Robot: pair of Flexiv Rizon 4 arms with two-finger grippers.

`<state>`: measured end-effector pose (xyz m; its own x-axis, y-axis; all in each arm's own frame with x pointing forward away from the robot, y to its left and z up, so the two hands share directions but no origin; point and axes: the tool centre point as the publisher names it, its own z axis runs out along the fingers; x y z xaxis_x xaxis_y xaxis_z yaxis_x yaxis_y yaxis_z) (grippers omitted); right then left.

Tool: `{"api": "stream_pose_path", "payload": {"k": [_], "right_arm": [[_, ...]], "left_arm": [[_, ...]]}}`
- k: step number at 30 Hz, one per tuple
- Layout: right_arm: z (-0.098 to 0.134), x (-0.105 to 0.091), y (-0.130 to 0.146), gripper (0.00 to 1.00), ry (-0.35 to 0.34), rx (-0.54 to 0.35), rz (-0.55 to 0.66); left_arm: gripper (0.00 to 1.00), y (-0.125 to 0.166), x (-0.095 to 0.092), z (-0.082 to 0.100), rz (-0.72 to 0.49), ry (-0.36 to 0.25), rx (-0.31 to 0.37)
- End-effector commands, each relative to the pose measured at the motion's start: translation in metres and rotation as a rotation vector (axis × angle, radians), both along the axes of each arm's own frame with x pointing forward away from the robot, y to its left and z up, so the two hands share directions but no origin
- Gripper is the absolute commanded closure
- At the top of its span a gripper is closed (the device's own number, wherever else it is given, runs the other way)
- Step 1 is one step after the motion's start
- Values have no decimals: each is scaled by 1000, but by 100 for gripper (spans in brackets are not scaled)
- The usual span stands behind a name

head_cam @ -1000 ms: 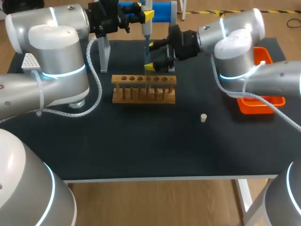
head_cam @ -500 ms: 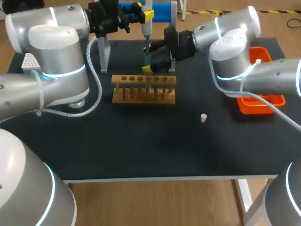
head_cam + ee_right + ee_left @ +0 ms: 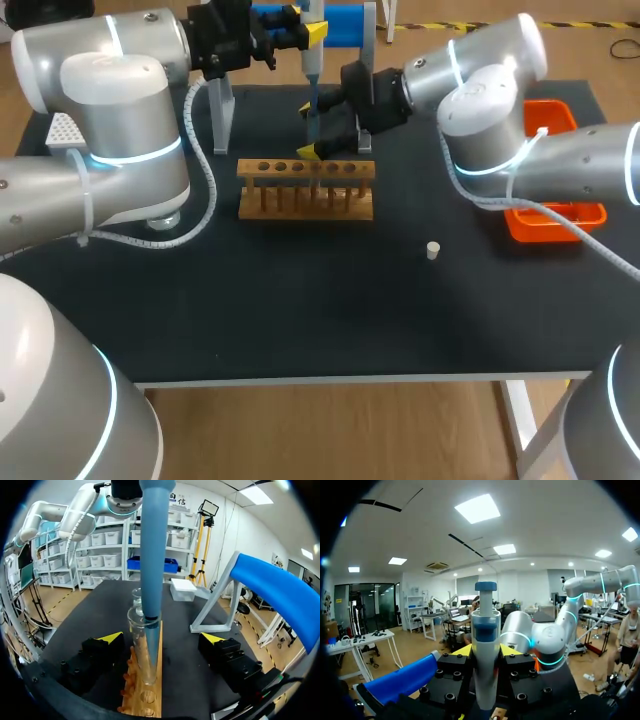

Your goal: Invert the test tube, pick up the pipette, mount the tip to pipette, aspirate from beaker and dispense into the tube, eject the tip, return the pipette, and cap with the stopper.

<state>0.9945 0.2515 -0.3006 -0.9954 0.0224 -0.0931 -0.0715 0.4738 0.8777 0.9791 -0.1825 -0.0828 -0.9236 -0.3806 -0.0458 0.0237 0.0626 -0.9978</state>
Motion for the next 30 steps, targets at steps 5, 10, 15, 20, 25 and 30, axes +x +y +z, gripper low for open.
{"api": "stream_pose_path", "payload": {"k": [5, 10, 15, 20, 25, 30], "right_arm": [[-5, -1, 3, 0, 12, -6, 6], [-6, -2, 6, 0, 16, -12, 14], [-6, -3, 7, 0, 18, -6, 19], [-6, -3, 7, 0, 18, -6, 19], [-6, -3, 7, 0, 18, -6, 19], [-6, -3, 7, 0, 18, -6, 19]], "left_arm": [[100, -1, 0, 0, 4, 0, 1], [100, -1, 0, 0, 4, 0, 1], [100, -1, 0, 0, 4, 0, 1], [100, -1, 0, 0, 4, 0, 1], [100, -1, 0, 0, 4, 0, 1], [100, -1, 0, 0, 4, 0, 1]]}}
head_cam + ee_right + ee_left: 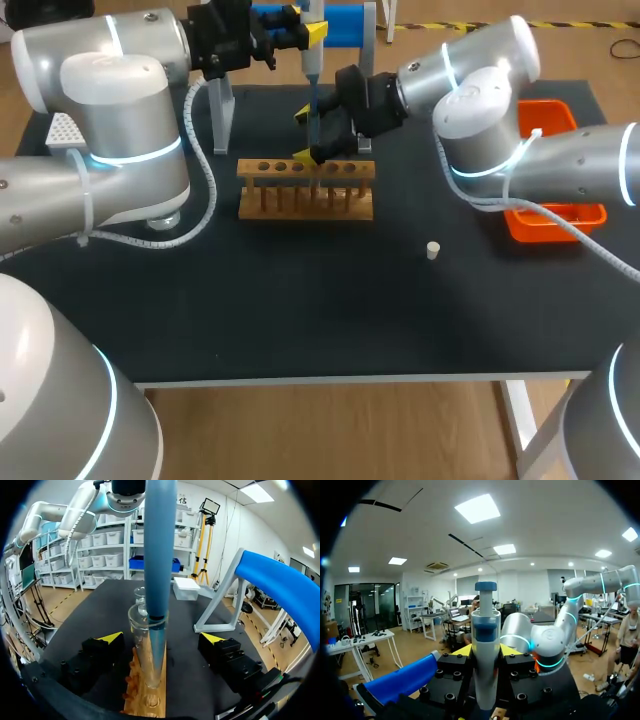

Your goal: Invert the test tube, pick up the pipette, mount the tip to pipette, aspirate from beaker and dispense into the tube, eject the tip, return the pipette, and cap with the stopper.

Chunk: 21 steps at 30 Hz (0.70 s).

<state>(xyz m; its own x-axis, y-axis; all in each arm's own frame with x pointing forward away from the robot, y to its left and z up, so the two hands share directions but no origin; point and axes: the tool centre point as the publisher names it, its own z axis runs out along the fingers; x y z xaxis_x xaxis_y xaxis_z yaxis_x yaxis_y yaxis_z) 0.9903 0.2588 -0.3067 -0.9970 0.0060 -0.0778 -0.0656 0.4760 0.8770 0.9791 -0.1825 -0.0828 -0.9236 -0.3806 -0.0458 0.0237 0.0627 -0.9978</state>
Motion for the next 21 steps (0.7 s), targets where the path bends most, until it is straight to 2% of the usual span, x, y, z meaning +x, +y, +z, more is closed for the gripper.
{"api": "stream_pose_path", "payload": {"k": [1, 21], "right_arm": [[0, 1, 0, 0, 2, -2, 3], [0, 1, 0, 0, 2, -2, 3]], "left_arm": [[100, -1, 0, 0, 4, 0, 1], [100, -5, -6, 16, 3, -15, 27]]}}
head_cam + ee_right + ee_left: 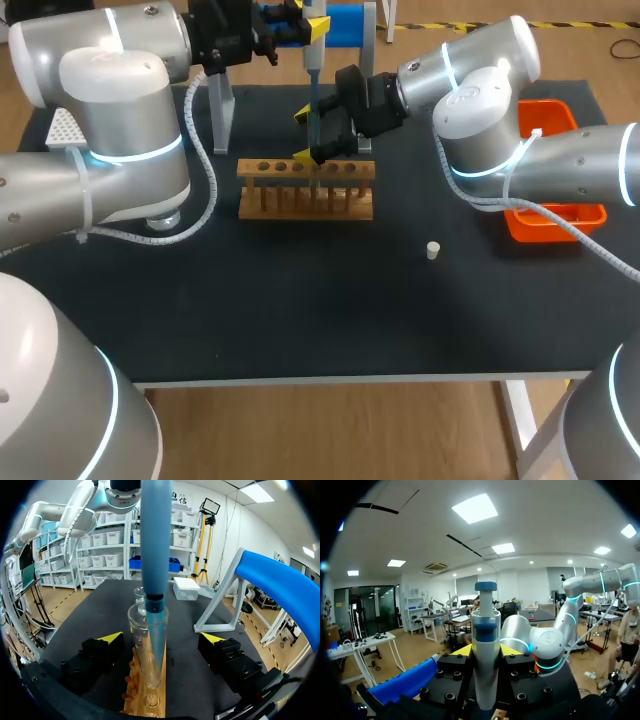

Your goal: Invert the test tube, pick up the pipette, mount the tip to pipette, aspirate from beaker and dispense into the tube, eject the tip, return the pipette, and cap with the stopper.

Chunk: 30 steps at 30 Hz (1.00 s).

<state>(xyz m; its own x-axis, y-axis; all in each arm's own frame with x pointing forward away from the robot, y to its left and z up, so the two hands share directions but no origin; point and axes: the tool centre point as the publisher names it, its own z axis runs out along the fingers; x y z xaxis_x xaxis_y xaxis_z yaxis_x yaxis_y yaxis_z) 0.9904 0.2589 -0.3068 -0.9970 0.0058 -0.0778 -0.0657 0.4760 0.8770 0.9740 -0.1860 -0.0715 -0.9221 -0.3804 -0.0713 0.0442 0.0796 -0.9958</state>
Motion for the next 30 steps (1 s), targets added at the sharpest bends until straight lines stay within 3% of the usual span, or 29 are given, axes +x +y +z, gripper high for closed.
{"api": "stream_pose_path", "payload": {"k": [1, 30], "right_arm": [[0, 1, -1, 0, 2, -2, 3], [0, 1, -1, 0, 2, -2, 3]], "left_arm": [[100, -2, -1, 5, 2, 5, 11], [100, -5, 1, 23, 8, 7, 33]]}}
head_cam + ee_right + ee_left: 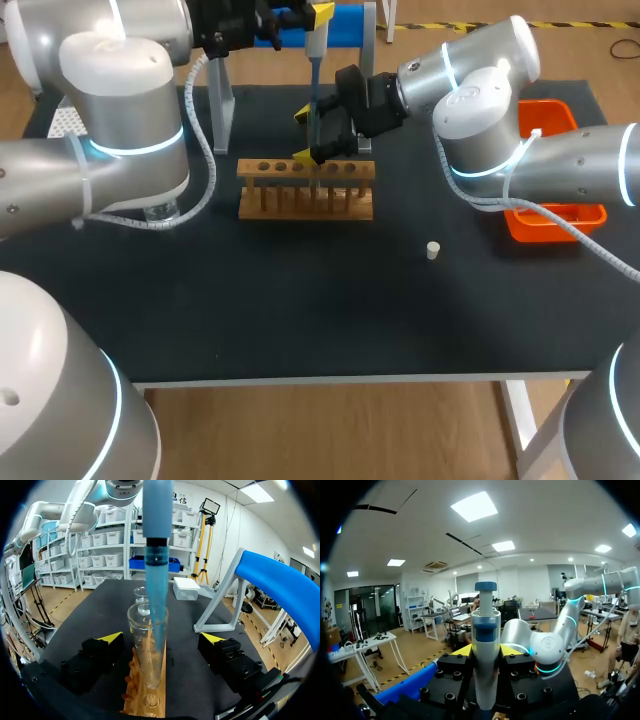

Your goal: Invert the test tube, pick up the pipette, mount the tip to pipette, aspirate from beaker and dispense into the tube, eject the tip, return the pipette, and cap with the stopper.

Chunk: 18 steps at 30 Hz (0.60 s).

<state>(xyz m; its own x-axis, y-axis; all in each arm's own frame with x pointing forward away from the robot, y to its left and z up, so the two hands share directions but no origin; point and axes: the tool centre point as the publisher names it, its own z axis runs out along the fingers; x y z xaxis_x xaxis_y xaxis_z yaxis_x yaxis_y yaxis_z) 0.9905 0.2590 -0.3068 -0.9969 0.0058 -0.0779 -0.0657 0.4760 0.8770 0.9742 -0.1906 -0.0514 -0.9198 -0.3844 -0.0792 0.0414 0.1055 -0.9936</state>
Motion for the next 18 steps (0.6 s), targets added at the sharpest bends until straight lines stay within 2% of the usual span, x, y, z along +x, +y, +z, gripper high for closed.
{"api": "stream_pose_path", "payload": {"k": [1, 18], "right_arm": [[0, 1, -1, 0, 3, -2, 3], [0, 1, -1, 0, 3, -2, 3]], "left_arm": [[100, 0, 1, 4, 2, 5, 8], [100, -2, -2, 17, 5, -17, 13]]}}
